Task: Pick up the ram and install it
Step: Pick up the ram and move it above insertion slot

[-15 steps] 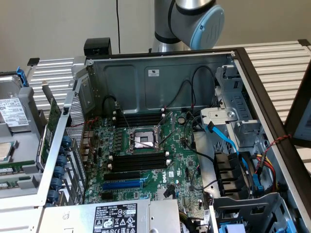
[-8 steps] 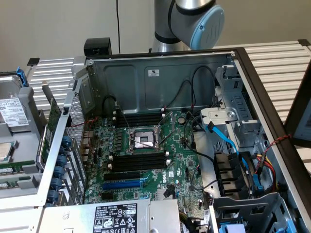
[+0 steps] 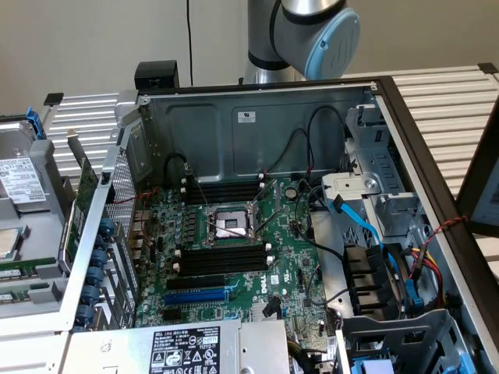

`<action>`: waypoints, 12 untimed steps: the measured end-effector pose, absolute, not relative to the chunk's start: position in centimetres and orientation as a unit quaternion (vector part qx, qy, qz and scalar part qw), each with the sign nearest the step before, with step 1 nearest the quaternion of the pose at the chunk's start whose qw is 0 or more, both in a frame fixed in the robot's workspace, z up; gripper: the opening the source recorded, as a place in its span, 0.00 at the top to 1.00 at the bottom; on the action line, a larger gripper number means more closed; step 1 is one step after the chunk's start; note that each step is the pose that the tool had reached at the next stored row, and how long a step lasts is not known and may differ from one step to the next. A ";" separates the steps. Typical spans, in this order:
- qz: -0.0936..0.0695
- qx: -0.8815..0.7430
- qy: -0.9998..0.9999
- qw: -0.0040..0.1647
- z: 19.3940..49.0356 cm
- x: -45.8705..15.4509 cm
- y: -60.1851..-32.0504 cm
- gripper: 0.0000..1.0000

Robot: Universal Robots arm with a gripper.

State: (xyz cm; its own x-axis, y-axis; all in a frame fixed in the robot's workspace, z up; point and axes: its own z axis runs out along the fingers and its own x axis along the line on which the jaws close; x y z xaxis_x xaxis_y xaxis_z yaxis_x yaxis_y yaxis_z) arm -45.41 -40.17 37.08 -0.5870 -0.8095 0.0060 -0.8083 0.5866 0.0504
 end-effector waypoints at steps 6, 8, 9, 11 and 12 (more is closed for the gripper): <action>-0.020 0.502 -0.864 0.015 37.0 -45.4 -40.2 0.89; -0.020 0.518 -0.855 0.016 37.0 -45.4 -40.2 0.89; -0.020 0.526 -0.850 0.016 37.0 -45.4 -40.2 0.89; -0.020 0.541 -0.841 0.016 37.0 -45.4 -40.2 0.89; -0.019 0.548 -0.836 0.016 37.0 -45.4 -40.2 0.89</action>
